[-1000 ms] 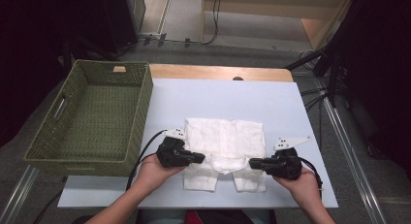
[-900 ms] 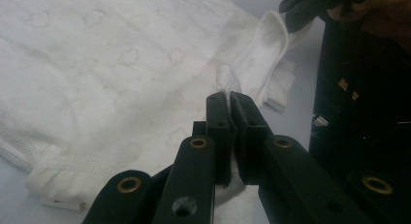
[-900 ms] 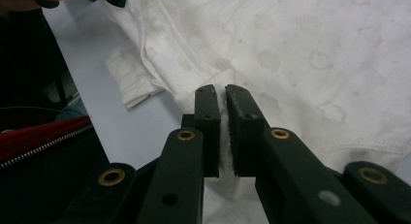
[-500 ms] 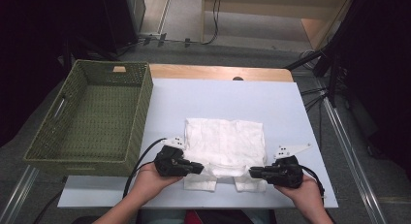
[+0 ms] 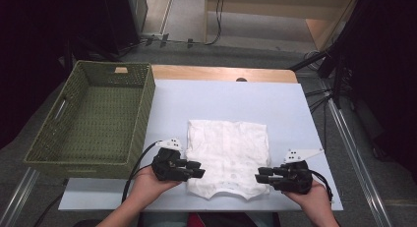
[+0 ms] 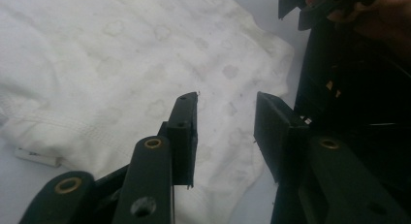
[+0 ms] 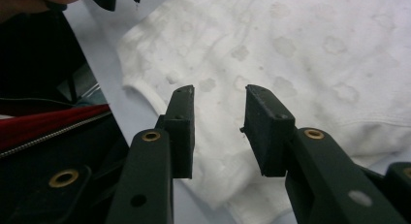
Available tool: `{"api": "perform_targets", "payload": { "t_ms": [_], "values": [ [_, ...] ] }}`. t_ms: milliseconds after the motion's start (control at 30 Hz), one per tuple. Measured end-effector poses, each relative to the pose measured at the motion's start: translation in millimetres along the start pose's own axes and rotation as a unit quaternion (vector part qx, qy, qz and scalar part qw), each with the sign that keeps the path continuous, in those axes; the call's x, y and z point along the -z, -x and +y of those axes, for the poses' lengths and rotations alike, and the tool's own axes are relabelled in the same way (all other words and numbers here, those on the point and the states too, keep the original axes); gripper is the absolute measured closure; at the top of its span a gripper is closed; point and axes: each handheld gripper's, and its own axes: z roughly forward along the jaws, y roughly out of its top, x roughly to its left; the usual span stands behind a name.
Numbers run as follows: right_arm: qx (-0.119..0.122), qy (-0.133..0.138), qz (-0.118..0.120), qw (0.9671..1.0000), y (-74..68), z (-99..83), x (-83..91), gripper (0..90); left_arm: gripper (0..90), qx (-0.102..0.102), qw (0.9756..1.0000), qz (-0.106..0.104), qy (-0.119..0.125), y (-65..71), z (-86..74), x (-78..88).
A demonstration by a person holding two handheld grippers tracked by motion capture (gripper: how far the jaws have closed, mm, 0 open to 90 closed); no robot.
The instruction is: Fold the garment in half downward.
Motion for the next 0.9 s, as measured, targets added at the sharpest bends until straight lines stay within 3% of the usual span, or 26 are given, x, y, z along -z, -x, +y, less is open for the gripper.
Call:
{"api": "perform_targets", "payload": {
  "t_ms": [167, 500, 900],
  "values": [
    [-0.001, -0.003, -0.013, 0.9999, 5.4, -0.1, -1.8, 59.7, 54.5, 0.003, 0.9998, 0.019, 0.005, -4.4, 0.3, 2.2],
    [-0.004, 0.011, -0.039, 0.9992, 16.6, -0.4, -4.8, 44.6, 38.9, 0.01, 0.9977, 0.066, 0.012, -16.4, 1.1, -3.2],
    [-0.022, 0.035, -0.058, 0.9974, 33.0, 1.6, -8.0, 32.7, 35.7, -0.008, 0.9946, 0.103, 0.014, -26.4, 7.8, -12.8]
  ]
}}
